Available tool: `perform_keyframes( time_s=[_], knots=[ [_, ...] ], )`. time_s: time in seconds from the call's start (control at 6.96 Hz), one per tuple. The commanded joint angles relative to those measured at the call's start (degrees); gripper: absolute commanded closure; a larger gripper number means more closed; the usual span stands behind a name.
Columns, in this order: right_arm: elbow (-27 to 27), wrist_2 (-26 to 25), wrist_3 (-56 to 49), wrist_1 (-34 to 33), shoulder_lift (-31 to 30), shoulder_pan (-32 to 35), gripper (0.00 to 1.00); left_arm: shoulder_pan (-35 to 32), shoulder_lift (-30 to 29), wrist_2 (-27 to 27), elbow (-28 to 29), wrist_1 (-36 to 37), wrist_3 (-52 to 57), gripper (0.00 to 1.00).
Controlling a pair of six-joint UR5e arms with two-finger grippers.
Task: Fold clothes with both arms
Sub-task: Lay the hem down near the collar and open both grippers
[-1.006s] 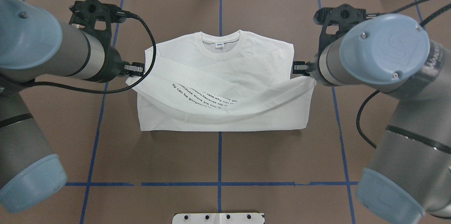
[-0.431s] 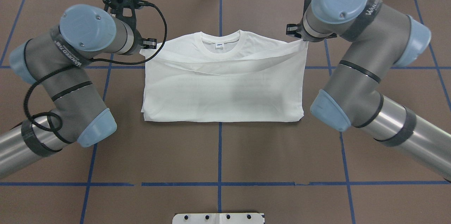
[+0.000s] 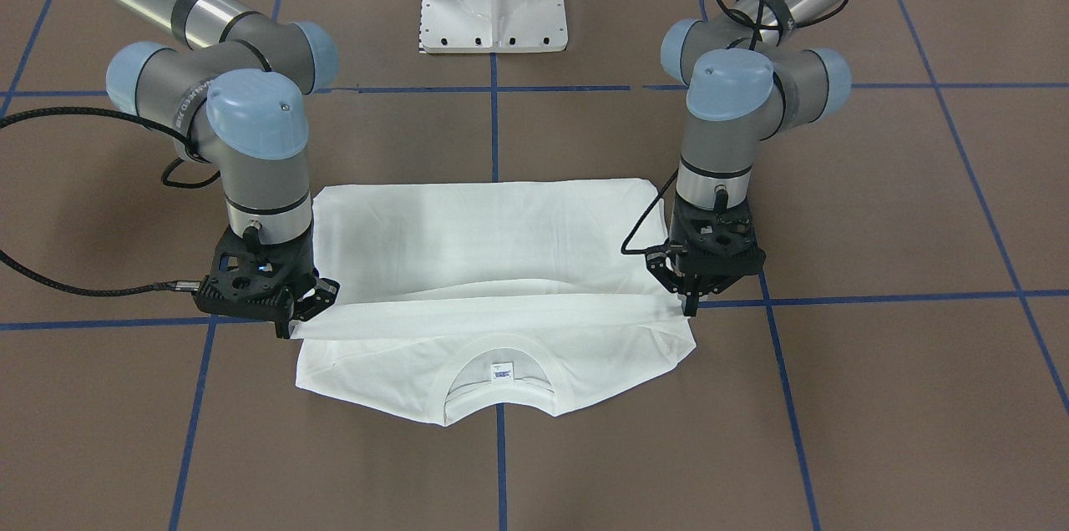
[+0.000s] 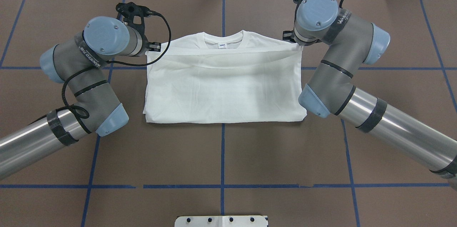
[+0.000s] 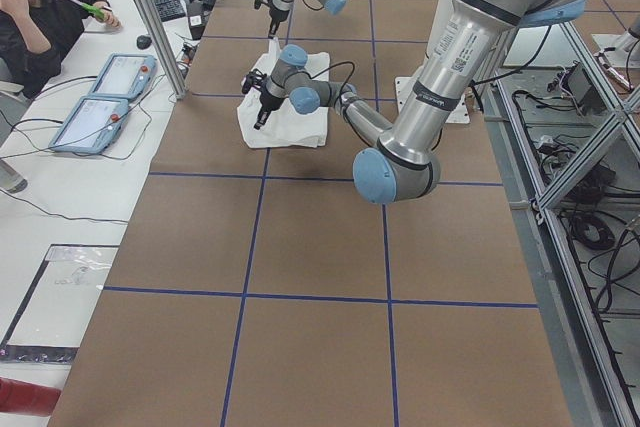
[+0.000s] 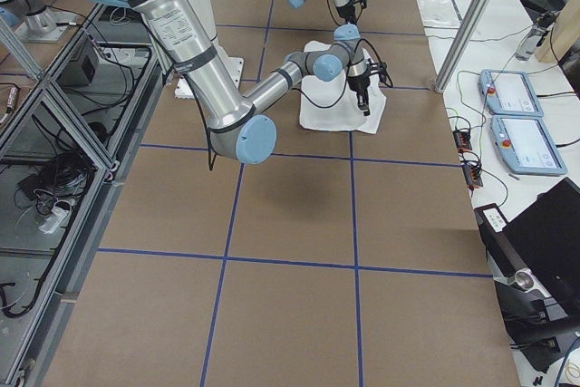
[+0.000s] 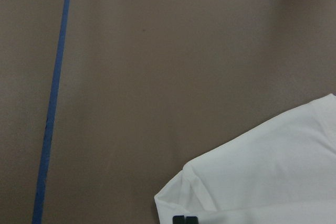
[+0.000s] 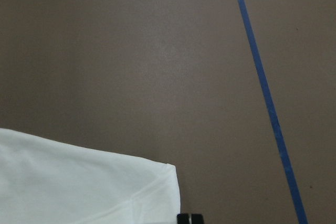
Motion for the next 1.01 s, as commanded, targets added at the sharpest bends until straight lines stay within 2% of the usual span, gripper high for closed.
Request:
perform_keyframes(
  time_s=[0.0, 0.14, 0.29, 0.43, 0.57, 0.72, 0.86],
  knots=[
    [-1.62, -0.26, -0.09, 0.97, 0.21, -0.82, 1.0, -0.01, -0.5, 0.02, 1.71, -1.28, 1.77, 1.0],
    [-1.71, -0.35, 0.17, 0.97, 0.12, -0.82, 0.6, -0.01, -0.51, -0.06, 1.71, -1.37, 1.88, 1.0],
    [-1.8, -0.87, -0.78, 0.97, 0.38, -1.08, 0.01, -0.27, -0.42, -0.33, 1.28, -1.37, 3.7, 0.01],
    [-1.01, -0.36, -2.18, 0.89, 0.56, -0.56, 0.0, -1.06, 0.89, -1.03, -3.42, -0.93, 6.68, 0.0],
    [0.65, 1.65, -5.42, 0.54, 0.3, 0.75, 0.0, -1.24, 4.29, -5.3, -8.52, -0.67, 8.02, 0.0],
    [2.66, 2.63, -6.15, 0.62, -0.92, 1.11, 0.0, -1.15, 7.9, -6.64, -13.35, -1.19, 6.9, 0.0],
    [2.77, 2.2, -6.15, 0.88, -1.11, 0.68, 0.0, 0.41, 11.67, -7.35, -17.23, -1.45, 0.19, 0.0]
  ],
)
